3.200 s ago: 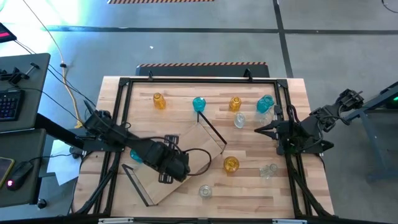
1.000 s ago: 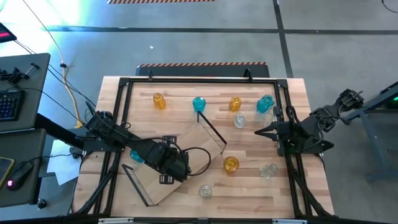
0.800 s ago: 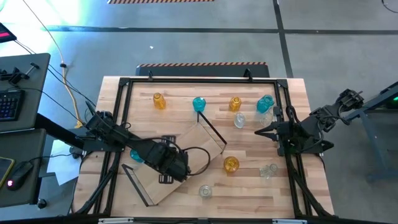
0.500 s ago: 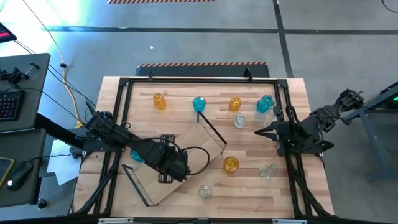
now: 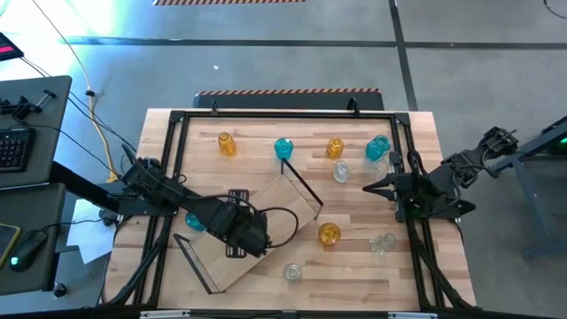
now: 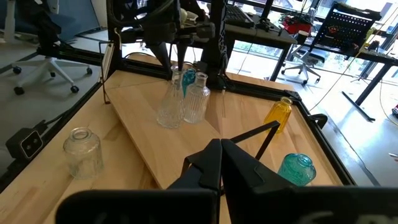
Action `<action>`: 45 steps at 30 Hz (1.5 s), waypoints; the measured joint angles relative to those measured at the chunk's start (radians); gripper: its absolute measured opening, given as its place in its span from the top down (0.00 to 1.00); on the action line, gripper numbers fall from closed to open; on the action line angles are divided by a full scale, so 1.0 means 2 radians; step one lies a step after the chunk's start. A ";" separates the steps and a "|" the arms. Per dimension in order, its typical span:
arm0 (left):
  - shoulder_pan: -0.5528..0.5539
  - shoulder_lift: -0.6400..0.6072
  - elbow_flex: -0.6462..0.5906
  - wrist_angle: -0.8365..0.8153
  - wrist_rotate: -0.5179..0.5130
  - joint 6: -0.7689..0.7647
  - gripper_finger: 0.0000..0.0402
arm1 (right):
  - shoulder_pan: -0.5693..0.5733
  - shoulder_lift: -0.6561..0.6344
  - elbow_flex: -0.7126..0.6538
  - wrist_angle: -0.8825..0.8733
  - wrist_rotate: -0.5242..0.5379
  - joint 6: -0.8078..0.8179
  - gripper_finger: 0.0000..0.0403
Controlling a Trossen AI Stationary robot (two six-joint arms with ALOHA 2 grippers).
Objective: Sort vases onto shelf
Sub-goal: Put the transparent vase on the shelf aligned with the other transparent vase, then put the yellow vase on the shelf
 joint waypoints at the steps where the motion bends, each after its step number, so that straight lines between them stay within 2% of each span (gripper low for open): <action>1: 0.000 0.000 0.000 0.000 0.000 0.000 0.75 | 0.000 0.000 0.000 0.000 0.000 0.000 1.00; 26: 0.000 0.000 0.003 0.011 -0.001 0.003 0.75 | 0.000 0.000 0.000 0.005 0.000 0.000 1.00; 39: -0.002 -0.001 0.107 -0.012 -0.037 0.010 0.75 | 0.000 0.000 0.000 0.004 0.000 0.000 1.00; 45: -0.001 -0.015 0.119 -0.011 -0.073 0.033 0.75 | 0.000 0.000 0.000 0.000 -0.009 0.001 1.00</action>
